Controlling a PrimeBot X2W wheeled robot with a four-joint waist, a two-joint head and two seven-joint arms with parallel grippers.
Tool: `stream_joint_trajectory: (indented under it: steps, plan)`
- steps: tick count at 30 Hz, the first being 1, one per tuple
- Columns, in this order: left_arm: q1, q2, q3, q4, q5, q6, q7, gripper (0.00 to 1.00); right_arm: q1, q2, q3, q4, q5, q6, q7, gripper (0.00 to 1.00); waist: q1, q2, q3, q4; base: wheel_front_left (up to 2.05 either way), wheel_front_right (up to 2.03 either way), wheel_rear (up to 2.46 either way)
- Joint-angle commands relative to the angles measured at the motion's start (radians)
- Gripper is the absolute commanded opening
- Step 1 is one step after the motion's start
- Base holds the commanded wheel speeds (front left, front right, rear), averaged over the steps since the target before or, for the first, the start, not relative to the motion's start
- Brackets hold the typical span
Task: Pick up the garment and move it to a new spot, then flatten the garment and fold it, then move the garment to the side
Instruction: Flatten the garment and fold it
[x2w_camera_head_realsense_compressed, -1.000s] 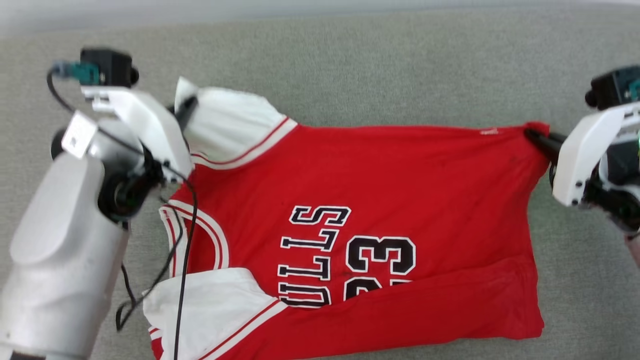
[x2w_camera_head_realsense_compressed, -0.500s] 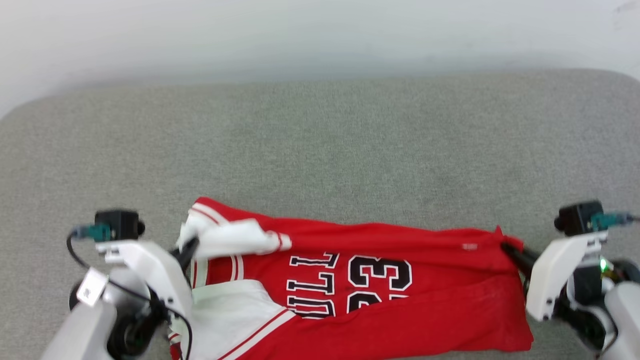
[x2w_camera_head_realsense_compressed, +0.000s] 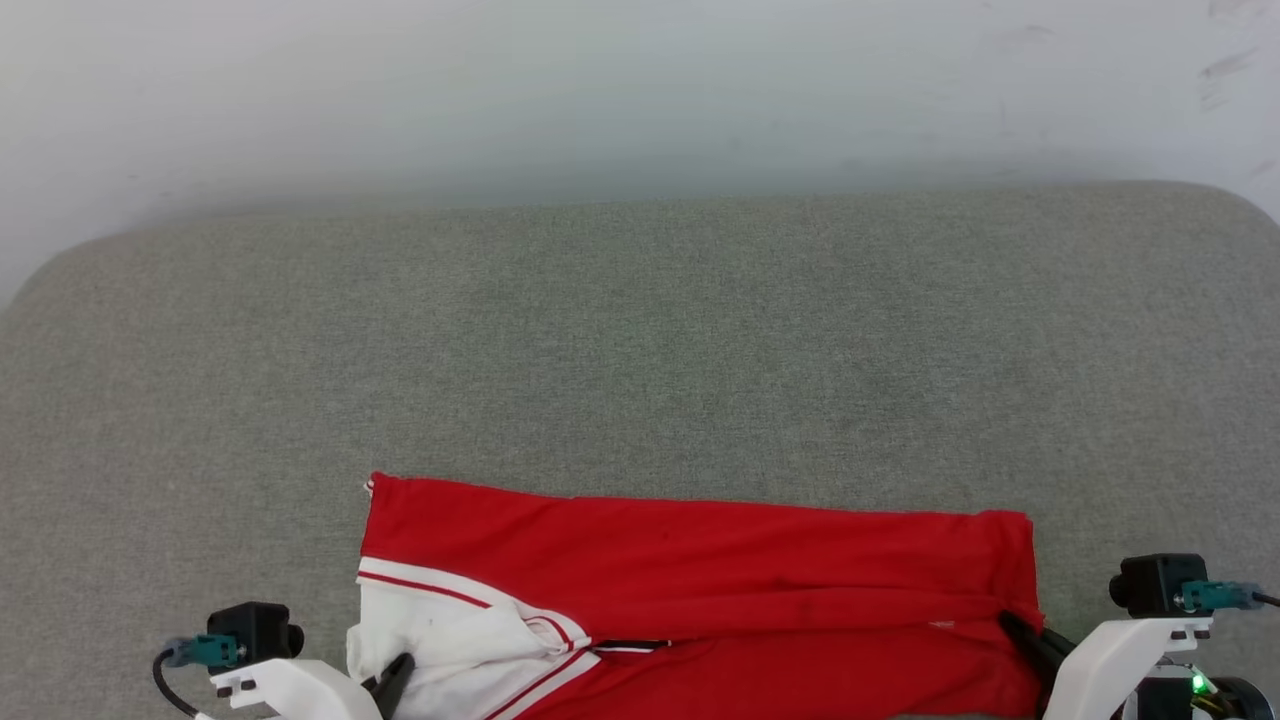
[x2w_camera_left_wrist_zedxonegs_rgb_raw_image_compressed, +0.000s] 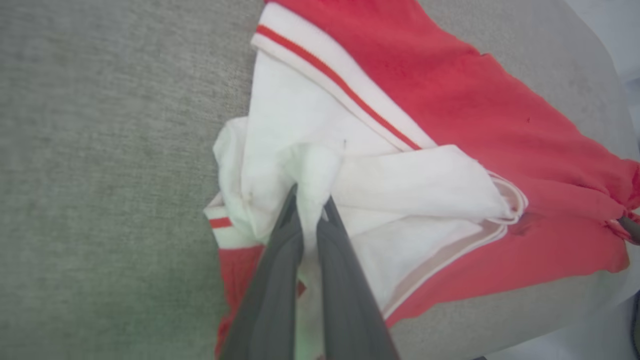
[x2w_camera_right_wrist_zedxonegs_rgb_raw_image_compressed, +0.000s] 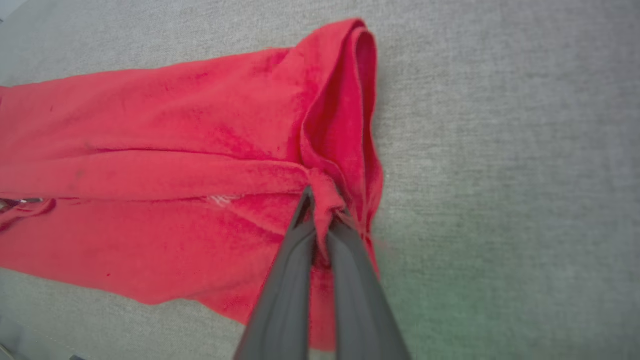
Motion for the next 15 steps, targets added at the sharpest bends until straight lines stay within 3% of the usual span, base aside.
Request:
stream_joint_trajectory:
  steps: [1, 2, 3, 4, 5, 6, 11, 15]
  plan:
    - [0.012, -0.008, -0.005, 0.000, 0.006, -0.002, -0.016, 0.00, 0.026, 0.014, -0.013, -0.008, -0.019, -0.001, -0.008, 0.40, 0.0002, -0.0001, 0.003, -0.001, 0.00, 0.00, 0.00]
    - [0.013, -0.015, -0.006, 0.005, 0.007, -0.004, -0.028, 0.00, 0.031, 0.025, -0.021, -0.015, -0.022, -0.001, -0.021, 1.00, 0.0002, -0.0001, 0.004, -0.002, 0.00, 0.00, 0.00]
    - [0.017, -0.026, -0.018, 0.013, 0.003, -0.015, -0.026, 0.00, 0.037, 0.034, -0.031, -0.021, -0.028, -0.001, -0.033, 1.00, 0.0002, -0.0001, 0.005, -0.002, 0.00, 0.00, 0.00]
    - [0.016, -0.031, -0.022, 0.017, 0.011, -0.021, -0.040, 0.23, 0.043, 0.040, -0.039, -0.027, -0.040, -0.001, -0.050, 1.00, 0.0002, -0.0001, 0.004, -0.003, 0.00, 0.00, 0.00]
    - [0.008, -0.036, -0.019, 0.021, 0.018, -0.026, -0.062, 0.74, 0.047, 0.052, -0.049, -0.035, -0.044, -0.001, -0.070, 1.00, 0.0002, -0.0001, 0.004, -0.004, 0.00, 0.00, 0.00]
    - [0.004, -0.044, -0.025, 0.027, 0.022, -0.034, -0.076, 1.00, 0.051, 0.061, -0.057, -0.043, -0.051, -0.001, -0.092, 1.00, 0.0002, -0.0001, 0.003, -0.004, 0.00, 0.00, 0.00]
    - [-0.025, -0.063, -0.037, 0.031, 0.101, -0.075, -0.230, 1.00, 0.070, 0.092, -0.087, -0.088, -0.084, -0.001, -0.189, 1.00, 0.0002, -0.0001, -0.010, -0.007, 0.00, 0.00, 0.00]
    - [-0.043, -0.071, -0.034, 0.027, 0.168, -0.078, -0.361, 1.00, 0.077, 0.094, -0.116, -0.117, -0.119, -0.001, -0.196, 1.00, 0.0002, -0.0001, -0.031, -0.010, 0.00, 0.00, 0.00]
